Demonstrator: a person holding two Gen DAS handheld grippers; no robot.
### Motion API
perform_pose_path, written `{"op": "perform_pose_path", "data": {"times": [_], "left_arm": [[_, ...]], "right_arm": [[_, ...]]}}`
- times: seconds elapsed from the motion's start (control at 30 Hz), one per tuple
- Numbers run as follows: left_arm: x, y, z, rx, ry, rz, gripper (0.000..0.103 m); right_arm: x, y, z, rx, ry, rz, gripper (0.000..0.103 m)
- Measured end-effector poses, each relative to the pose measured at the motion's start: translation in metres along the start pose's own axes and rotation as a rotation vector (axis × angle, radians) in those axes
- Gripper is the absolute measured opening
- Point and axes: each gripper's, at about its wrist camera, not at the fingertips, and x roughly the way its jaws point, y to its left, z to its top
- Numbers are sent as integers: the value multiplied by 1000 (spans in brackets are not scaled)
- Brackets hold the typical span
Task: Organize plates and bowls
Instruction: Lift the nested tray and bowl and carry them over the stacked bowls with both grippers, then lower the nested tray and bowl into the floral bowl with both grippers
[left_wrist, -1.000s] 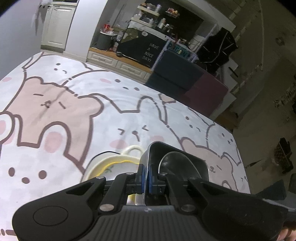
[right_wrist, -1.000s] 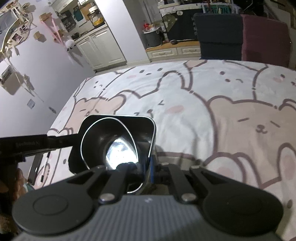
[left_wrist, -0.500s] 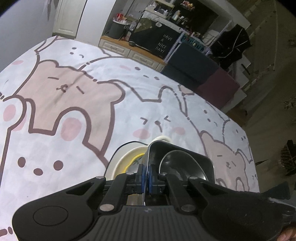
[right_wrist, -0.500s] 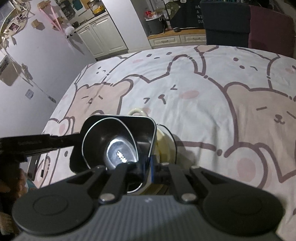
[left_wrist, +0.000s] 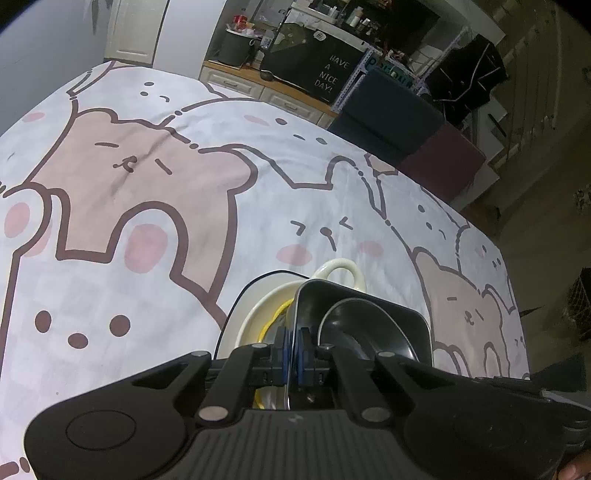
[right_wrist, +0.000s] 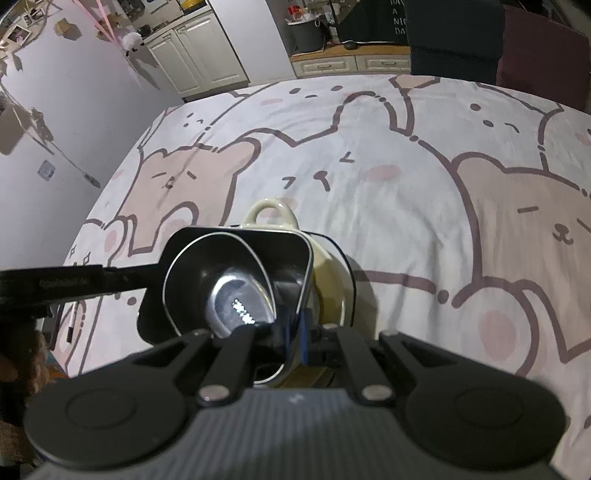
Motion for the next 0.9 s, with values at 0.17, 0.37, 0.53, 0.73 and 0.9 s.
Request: {"op": "perform_pose_path", "data": {"times": [0.17, 0.37, 0.53, 0.73, 0.9], "left_arm": [[3, 1, -1, 1, 7, 7, 4], [6, 2, -2, 7, 16, 19, 4], [7, 3, -2, 14, 19, 23, 4], [7, 3, -2, 15, 19, 22, 4], [8, 2, -2, 26, 20, 22, 4]], "right_arm": [[4, 1, -2, -4, 15, -6, 7], [7, 3, -1, -7, 21, -11, 7], [8, 3, -1, -9, 30, -12, 7], [9, 2, -1, -10, 31, -8, 7], [9, 2, -1, -6, 32, -4, 8]]}}
